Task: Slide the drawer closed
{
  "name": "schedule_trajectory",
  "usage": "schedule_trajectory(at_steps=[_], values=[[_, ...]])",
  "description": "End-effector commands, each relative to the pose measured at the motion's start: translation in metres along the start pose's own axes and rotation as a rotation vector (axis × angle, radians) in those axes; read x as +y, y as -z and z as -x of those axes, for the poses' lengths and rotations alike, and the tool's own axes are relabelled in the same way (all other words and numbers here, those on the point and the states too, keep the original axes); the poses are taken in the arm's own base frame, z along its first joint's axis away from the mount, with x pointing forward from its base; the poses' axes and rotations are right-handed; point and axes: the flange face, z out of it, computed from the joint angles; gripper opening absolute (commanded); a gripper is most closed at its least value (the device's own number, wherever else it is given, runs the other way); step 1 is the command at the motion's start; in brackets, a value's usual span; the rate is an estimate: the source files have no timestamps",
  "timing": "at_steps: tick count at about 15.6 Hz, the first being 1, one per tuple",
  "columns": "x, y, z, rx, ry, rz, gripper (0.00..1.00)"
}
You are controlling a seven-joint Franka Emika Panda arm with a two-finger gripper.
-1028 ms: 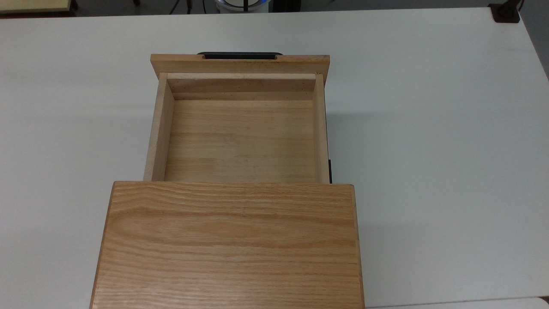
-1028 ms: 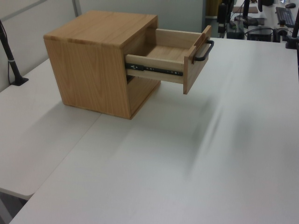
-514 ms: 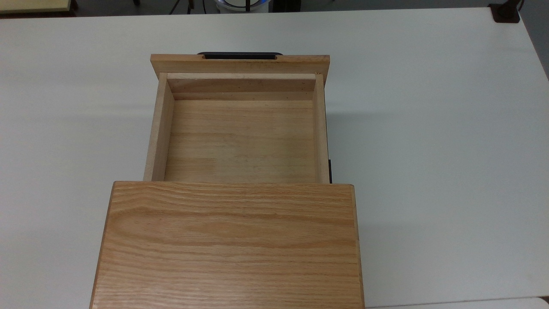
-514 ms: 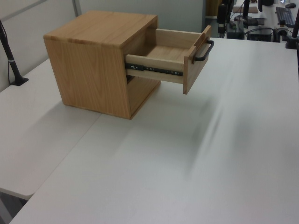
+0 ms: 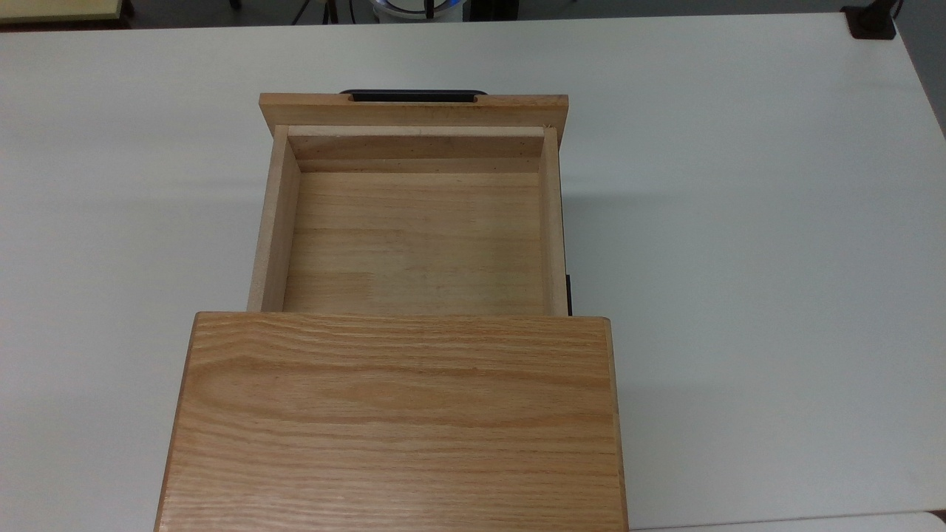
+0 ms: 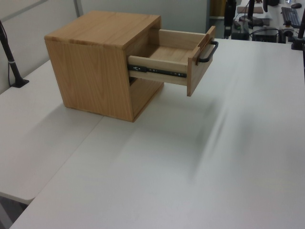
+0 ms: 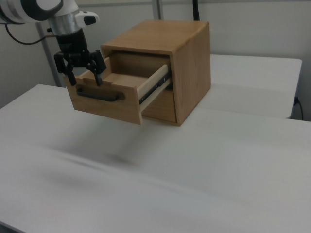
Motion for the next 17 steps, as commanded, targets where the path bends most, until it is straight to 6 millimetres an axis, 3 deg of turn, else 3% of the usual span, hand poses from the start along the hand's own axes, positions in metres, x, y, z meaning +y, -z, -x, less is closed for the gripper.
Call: schedule_trajectory(at_steps=[1, 2, 3, 6, 8, 14, 17], values=[[-0.003, -0.022, 0.001, -0.06, 0.144, 0.004, 1.0], [-0.005, -0.028, 0.0, -0.072, 0.147, 0.014, 0.97], [-0.007, -0.036, -0.001, -0.088, 0.152, 0.016, 0.84], [-0.016, -0.056, -0.008, -0.093, 0.092, 0.018, 0.25], [-0.02, -0.074, -0.016, -0.059, -0.039, 0.025, 0.0], [-0.022, -0.097, -0.063, 0.158, -0.359, 0.01, 0.0], [-0.016, -0.103, -0.09, 0.226, -0.387, 0.033, 0.0]])
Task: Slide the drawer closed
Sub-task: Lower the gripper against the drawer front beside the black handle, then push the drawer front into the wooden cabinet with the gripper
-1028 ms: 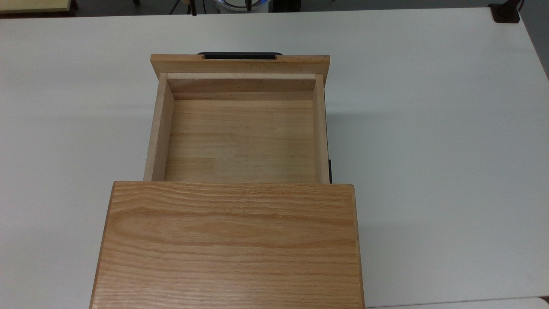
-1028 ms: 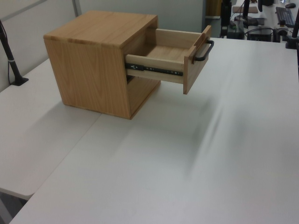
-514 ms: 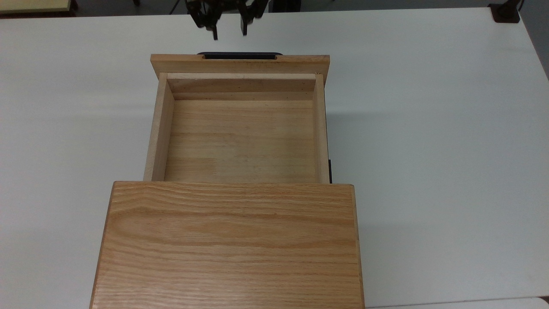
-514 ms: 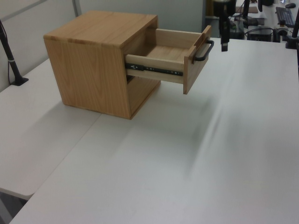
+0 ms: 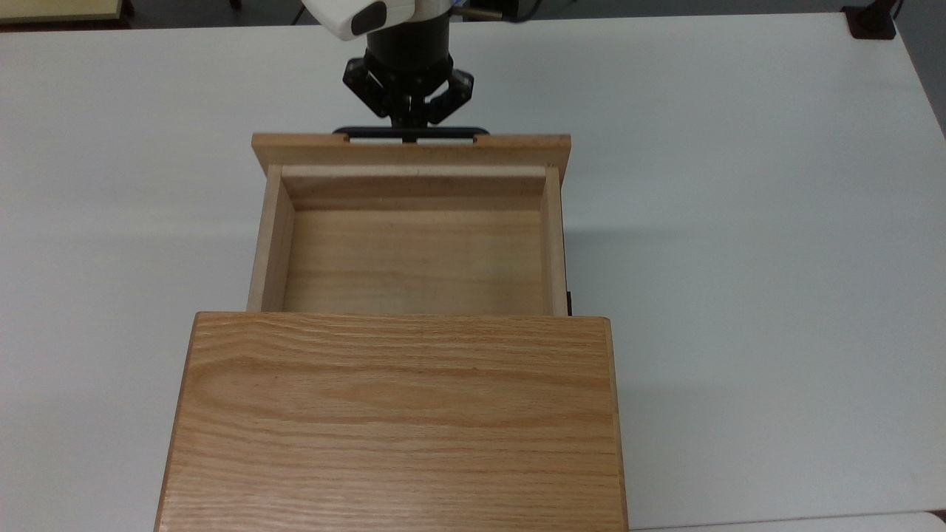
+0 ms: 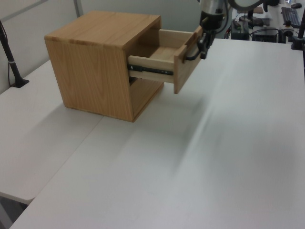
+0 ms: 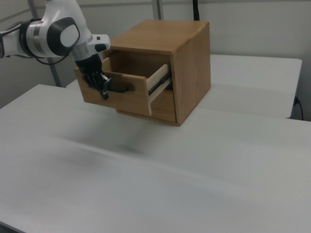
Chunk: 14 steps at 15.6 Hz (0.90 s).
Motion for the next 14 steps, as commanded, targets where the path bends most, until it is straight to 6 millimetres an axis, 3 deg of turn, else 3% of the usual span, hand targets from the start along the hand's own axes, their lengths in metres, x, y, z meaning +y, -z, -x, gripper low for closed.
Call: schedule_trajectory(at_steps=[1, 7, 14], values=[[-0.007, -0.023, -0.037, 0.084, -0.056, 0.031, 0.0], [-0.02, -0.043, -0.101, 0.32, -0.208, 0.023, 0.0], [-0.027, -0.04, -0.123, 0.496, -0.344, -0.078, 0.0]])
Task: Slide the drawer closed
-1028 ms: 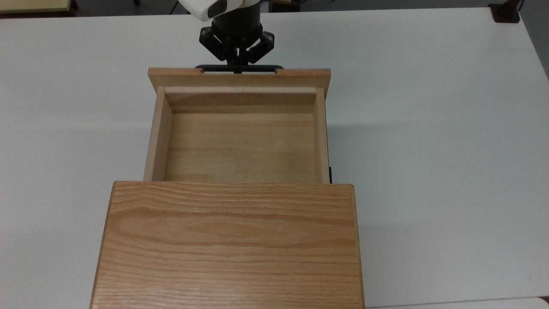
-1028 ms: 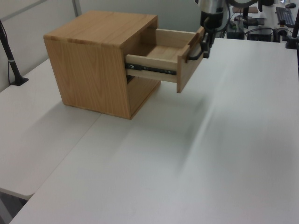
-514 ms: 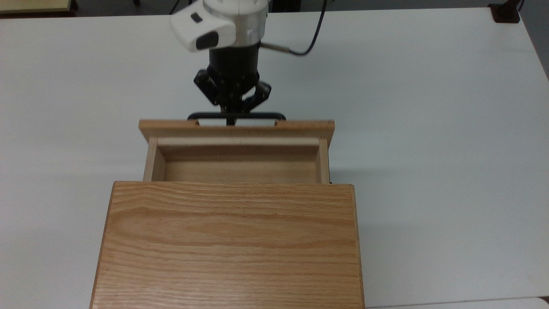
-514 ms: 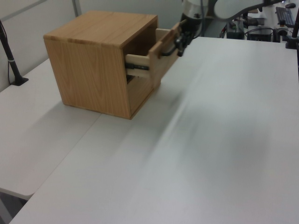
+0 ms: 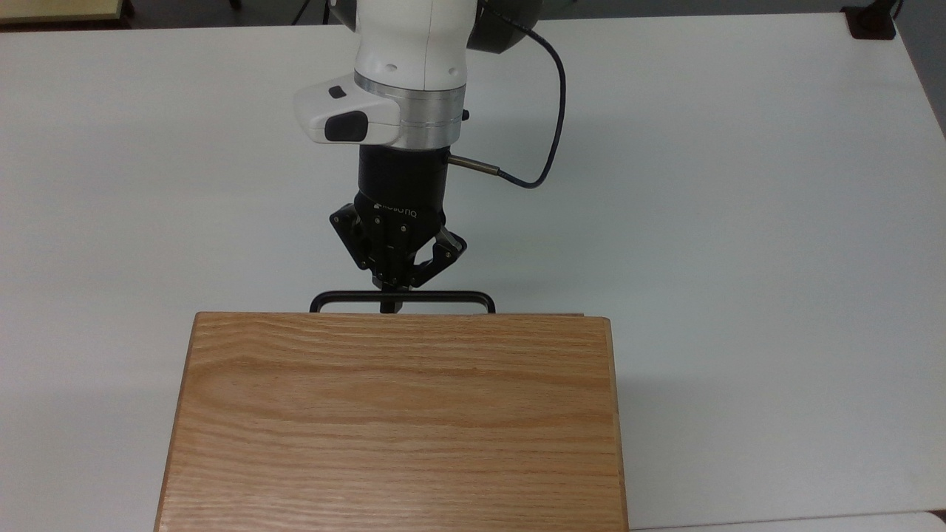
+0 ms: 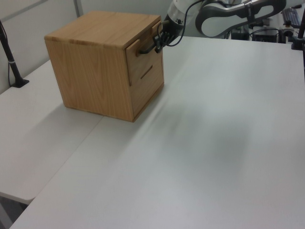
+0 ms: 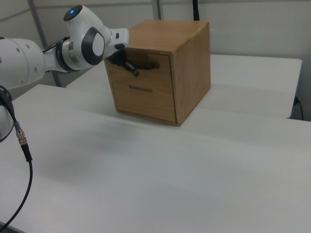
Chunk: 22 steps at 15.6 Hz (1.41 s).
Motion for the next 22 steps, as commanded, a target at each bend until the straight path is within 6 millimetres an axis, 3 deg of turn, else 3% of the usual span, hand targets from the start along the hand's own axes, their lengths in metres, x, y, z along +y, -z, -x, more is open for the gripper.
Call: schedule_trajectory(at_steps=[1, 2, 3, 5, 7, 8, 11, 16, 19, 22], values=[[-0.011, 0.002, -0.009, 0.061, -0.062, -0.031, 0.0], [-0.009, 0.004, -0.009, 0.062, -0.062, -0.03, 0.01], [-0.004, 0.014, -0.014, 0.07, -0.059, -0.026, 0.19], [0.008, 0.029, 0.005, -0.009, -0.038, 0.038, 0.69], [0.009, 0.053, 0.022, -0.137, 0.011, 0.121, 1.0], [0.001, 0.067, 0.035, -0.215, 0.043, 0.152, 1.0], [0.0, 0.12, 0.058, -0.383, 0.11, 0.232, 1.0], [0.007, 0.193, 0.081, -0.57, 0.104, 0.209, 1.0], [0.012, 0.21, 0.107, -0.6, 0.114, 0.201, 1.0], [0.03, 0.211, 0.102, -0.566, 0.148, 0.121, 1.0]])
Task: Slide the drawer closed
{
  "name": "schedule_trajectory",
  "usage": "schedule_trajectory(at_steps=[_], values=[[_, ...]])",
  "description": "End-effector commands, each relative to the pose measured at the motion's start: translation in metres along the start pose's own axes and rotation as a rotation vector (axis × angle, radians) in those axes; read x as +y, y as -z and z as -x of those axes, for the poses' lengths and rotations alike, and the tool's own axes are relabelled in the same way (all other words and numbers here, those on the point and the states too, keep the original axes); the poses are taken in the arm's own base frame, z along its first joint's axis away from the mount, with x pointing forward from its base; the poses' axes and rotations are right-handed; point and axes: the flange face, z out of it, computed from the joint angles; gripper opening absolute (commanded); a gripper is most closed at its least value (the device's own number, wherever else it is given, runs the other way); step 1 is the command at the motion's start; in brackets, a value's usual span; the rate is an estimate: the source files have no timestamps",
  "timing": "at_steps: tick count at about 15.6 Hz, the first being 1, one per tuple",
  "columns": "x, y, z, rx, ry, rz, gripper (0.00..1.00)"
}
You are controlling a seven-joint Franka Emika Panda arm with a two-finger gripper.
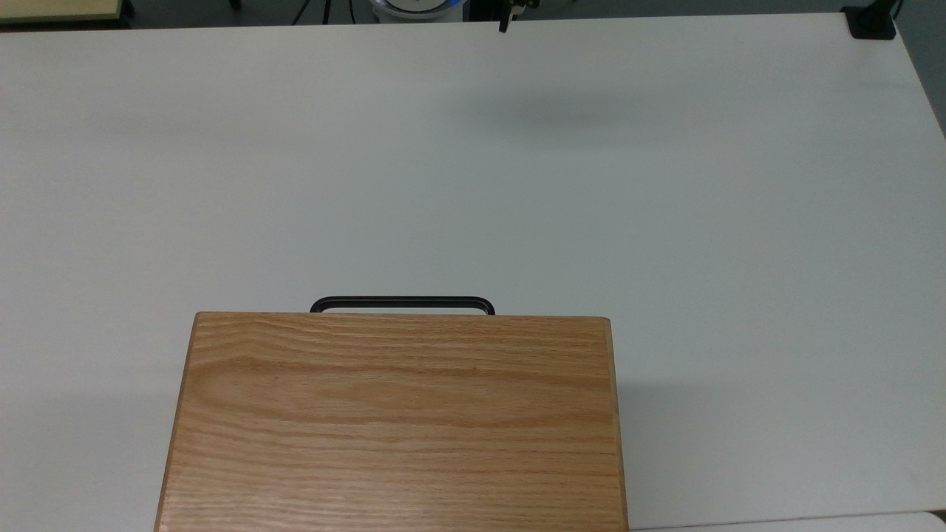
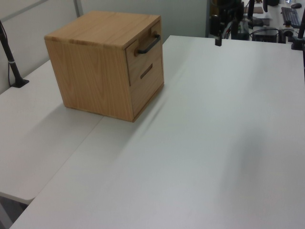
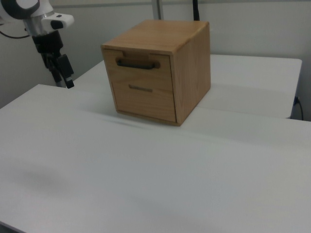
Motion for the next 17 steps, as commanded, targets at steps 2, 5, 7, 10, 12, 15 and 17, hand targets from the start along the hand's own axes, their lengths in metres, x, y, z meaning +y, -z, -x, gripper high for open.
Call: schedule_trajectory(at_steps=[2, 5, 7, 10, 12, 15, 17], values=[[0.047, -0.006, -0.008, 0.048, 0.113, -0.096, 1.0], [0.081, -0.001, -0.024, 0.069, 0.262, -0.101, 1.0], [0.092, 0.002, -0.028, 0.078, 0.291, -0.1, 1.0], [0.094, 0.0, -0.03, 0.072, 0.278, -0.093, 1.0], [0.095, 0.0, -0.029, 0.064, 0.277, -0.091, 1.0], [0.093, 0.0, -0.03, 0.066, 0.28, -0.09, 1.0], [0.095, 0.0, -0.03, 0.067, 0.278, -0.09, 1.0]])
